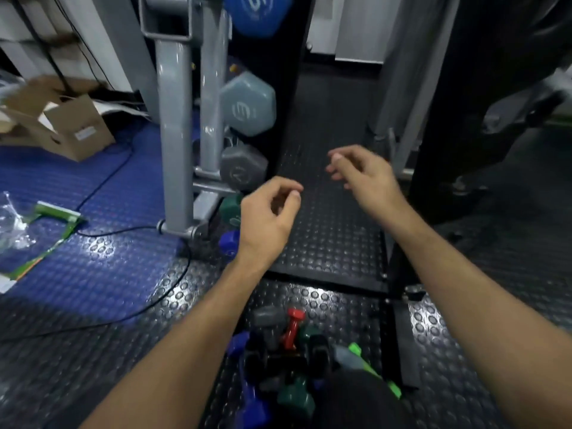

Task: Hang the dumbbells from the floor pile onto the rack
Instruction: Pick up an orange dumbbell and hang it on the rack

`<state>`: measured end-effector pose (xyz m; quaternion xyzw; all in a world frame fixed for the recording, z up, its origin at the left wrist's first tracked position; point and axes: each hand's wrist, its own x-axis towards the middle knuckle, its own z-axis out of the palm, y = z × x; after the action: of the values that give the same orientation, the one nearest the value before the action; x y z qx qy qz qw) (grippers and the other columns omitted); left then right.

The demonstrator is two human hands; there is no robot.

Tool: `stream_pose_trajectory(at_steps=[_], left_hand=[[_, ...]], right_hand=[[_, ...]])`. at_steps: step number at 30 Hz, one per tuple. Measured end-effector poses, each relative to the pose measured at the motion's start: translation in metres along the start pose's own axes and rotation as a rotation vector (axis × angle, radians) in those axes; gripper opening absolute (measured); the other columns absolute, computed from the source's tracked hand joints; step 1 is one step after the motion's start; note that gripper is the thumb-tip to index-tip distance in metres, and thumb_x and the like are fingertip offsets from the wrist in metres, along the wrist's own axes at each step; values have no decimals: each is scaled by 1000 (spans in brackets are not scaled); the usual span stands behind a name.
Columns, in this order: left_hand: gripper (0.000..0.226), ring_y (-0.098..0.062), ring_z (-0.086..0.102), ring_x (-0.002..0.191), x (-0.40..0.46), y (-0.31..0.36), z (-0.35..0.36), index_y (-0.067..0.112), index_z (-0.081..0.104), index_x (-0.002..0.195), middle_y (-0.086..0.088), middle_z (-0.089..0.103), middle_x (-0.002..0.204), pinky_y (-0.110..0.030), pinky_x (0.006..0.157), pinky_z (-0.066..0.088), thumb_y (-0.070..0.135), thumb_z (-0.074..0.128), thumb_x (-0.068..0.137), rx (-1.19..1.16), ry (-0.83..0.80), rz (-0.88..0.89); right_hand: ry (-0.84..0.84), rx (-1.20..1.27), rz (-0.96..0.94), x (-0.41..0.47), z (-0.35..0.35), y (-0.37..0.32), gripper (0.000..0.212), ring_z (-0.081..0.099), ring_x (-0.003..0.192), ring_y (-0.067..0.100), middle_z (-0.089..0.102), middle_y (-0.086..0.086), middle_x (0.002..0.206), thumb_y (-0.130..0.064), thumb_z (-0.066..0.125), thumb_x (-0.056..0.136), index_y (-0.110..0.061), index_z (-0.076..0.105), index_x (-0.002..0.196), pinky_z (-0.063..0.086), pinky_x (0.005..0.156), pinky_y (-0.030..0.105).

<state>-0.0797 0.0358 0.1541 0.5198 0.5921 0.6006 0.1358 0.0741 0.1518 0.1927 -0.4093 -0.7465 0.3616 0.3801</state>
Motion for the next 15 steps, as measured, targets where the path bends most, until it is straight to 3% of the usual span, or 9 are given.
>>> stream_pose_trajectory(at_steps=[3, 5, 10, 12, 15], left_hand=[[13, -14, 64, 73, -29, -60, 9, 23, 74, 94, 1, 73, 81, -21, 70, 49, 12, 68, 96, 113, -152, -239], [10, -5, 62, 73, -47, -99, 13, 24, 74, 93, 7, 71, 80, -21, 72, 48, 15, 69, 95, 197, -248, -391], [11, -18, 72, 92, -85, -178, 9, 21, 75, 98, 6, 75, 91, -32, 84, 55, 27, 69, 90, 395, -440, -663], [17, -20, 71, 97, -100, -200, 6, 20, 74, 103, 4, 74, 96, -29, 82, 51, 29, 72, 90, 467, -502, -708], [36, -19, 67, 97, -117, -223, 8, 17, 69, 117, 1, 73, 105, -27, 81, 46, 38, 77, 88, 487, -561, -745]], right_hand=[[-159, -95, 140, -14, 36, 63, 10, 74, 88, 13, 78, -7, 92, -38, 63, 97, -35, 72, 98, 59, 88, 38], [-273, -163, 233, -27, 59, 104, 13, 73, 91, 13, 77, -7, 95, -35, 65, 98, -29, 75, 102, 59, 92, 39], [-611, -410, 415, -62, 113, 199, 21, 66, 90, 8, 73, -5, 105, -37, 63, 100, -22, 73, 110, 56, 82, 31], [-756, -494, 407, -73, 133, 230, 25, 67, 93, 10, 75, -2, 112, -37, 64, 99, -19, 75, 112, 54, 83, 28], [-869, -540, 413, -90, 154, 263, 29, 63, 92, 12, 75, 0, 111, -37, 70, 94, -18, 75, 114, 44, 69, 21]])
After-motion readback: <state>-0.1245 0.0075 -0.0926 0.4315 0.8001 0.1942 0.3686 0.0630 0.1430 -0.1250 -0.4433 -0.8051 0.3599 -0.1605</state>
